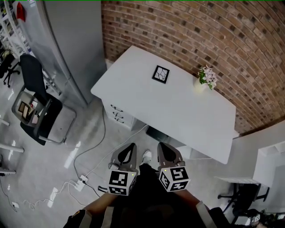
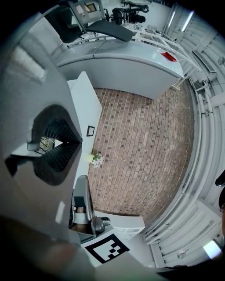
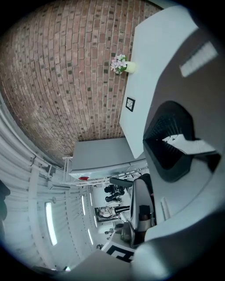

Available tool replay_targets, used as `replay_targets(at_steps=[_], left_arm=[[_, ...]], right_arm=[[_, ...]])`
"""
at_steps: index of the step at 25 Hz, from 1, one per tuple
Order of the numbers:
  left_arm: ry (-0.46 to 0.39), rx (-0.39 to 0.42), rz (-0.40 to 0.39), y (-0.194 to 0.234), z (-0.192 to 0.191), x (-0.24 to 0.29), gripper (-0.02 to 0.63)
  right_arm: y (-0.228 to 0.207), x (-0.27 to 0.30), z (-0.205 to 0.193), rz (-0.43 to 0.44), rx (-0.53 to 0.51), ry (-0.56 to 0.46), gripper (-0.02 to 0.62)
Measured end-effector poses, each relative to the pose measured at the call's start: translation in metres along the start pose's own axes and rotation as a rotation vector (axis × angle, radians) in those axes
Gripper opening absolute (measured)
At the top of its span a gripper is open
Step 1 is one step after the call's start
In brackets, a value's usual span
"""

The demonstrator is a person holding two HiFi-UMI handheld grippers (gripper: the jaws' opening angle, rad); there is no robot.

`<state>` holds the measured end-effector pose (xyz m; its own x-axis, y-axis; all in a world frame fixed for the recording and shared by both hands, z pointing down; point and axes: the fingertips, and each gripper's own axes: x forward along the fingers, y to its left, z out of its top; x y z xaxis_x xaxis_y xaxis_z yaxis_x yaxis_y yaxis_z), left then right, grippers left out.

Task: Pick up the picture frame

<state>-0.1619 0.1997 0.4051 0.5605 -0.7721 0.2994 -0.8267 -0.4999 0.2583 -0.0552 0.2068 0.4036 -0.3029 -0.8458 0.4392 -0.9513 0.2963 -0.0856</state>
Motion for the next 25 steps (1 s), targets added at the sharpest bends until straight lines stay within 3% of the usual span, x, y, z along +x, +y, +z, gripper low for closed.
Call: replay_targets(at_steps=[12,25], left_arm=[[0.053,0.029,0.077,0.034,0.028,0.075,-0.005],[0.087,0.064,0.122,0.022,0.058,0.163,-0.005]], right_arm=[[-0.042,0.086,0.029,0.076,0.028,0.014,0.002],[-0.117,0.136,0.05,0.125,0.043,0.014,0.002]])
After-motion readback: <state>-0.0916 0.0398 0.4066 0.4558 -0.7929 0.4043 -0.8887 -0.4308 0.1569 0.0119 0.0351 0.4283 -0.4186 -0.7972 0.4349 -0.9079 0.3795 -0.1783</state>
